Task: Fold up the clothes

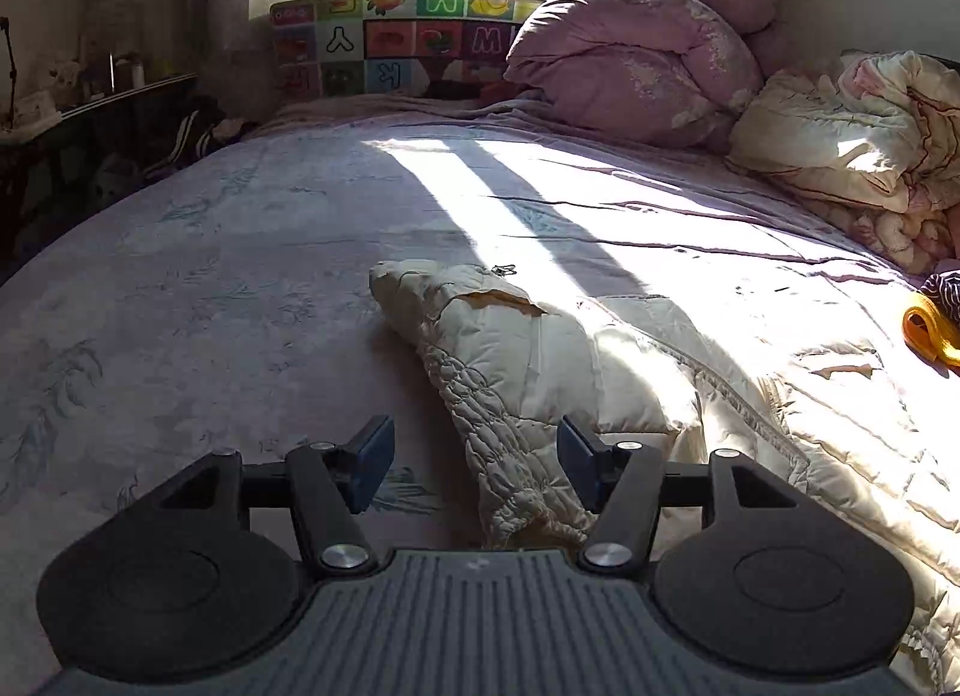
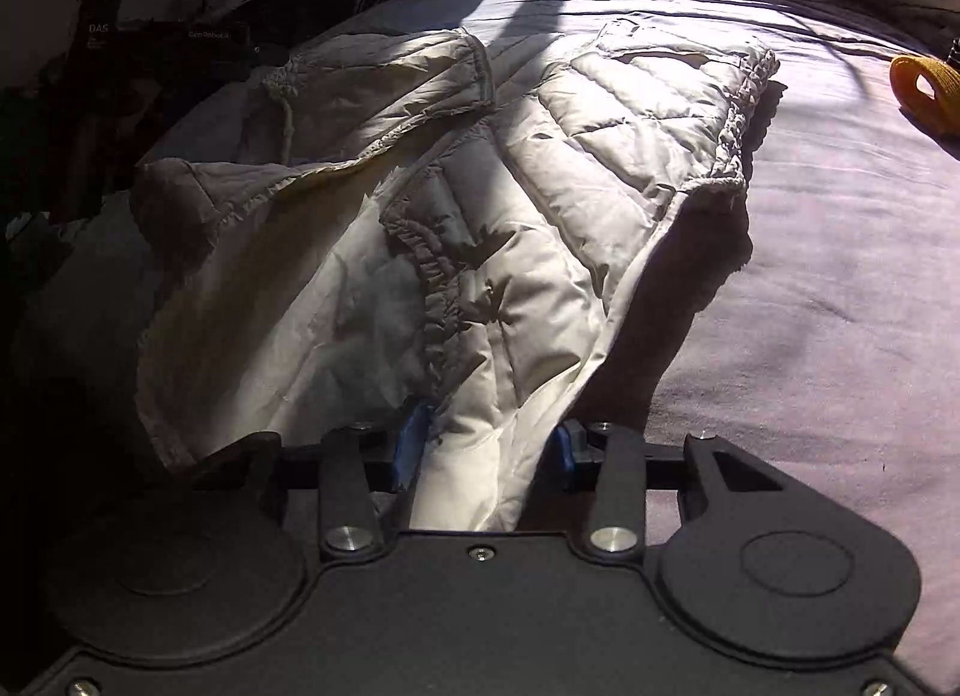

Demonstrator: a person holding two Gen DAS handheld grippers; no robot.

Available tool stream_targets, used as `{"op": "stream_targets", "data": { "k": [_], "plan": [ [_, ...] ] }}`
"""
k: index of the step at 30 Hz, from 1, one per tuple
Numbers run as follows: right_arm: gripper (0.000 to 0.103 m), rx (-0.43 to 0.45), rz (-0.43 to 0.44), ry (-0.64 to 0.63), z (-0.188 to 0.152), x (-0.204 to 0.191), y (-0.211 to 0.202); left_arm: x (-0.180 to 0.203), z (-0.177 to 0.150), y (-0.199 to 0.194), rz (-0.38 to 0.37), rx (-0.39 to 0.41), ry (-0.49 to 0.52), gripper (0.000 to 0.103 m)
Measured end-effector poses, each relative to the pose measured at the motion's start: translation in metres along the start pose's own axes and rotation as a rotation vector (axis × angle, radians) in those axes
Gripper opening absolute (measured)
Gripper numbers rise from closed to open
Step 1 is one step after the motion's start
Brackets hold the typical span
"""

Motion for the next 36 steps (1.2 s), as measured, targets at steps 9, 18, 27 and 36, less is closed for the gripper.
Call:
{"op": "stream_targets", "data": {
  "k": [9, 18, 27, 36],
  "plan": [
    [0.044, 0.025, -0.059, -0.09, -0.005, -0.011, 0.003, 0.036, -0.074, -0.108, -0.365, 0.012, -0.13, 0.07],
    [0.026, 0.04, -0.098, -0.152, -0.014, -0.007, -0.009, 0.054, -0.093, -0.071, -0.498, -0.118, -0.085, 0.016],
    [0.044, 0.036, -0.221, -0.246, -0.007, 0.013, -0.013, -0.016, -0.131, -0.118, -0.393, -0.139, -0.188, 0.031],
    [0.052, 0.15, -0.074, -0.061, -0.006, 0.009, -0.052, -0.012, -0.126, -0.138, -0.335, -0.047, -0.202, 0.076]
  ]
}}
Point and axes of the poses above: each gripper's, at about its wrist camera, not at the fingertips, and y roughly the way its jaws point, x to its right, z to its top, the point moved 4 cm from there along y, roughly the way its jaws point, and after that the axes turned 1 degree about -y, right-handed, at the moved point
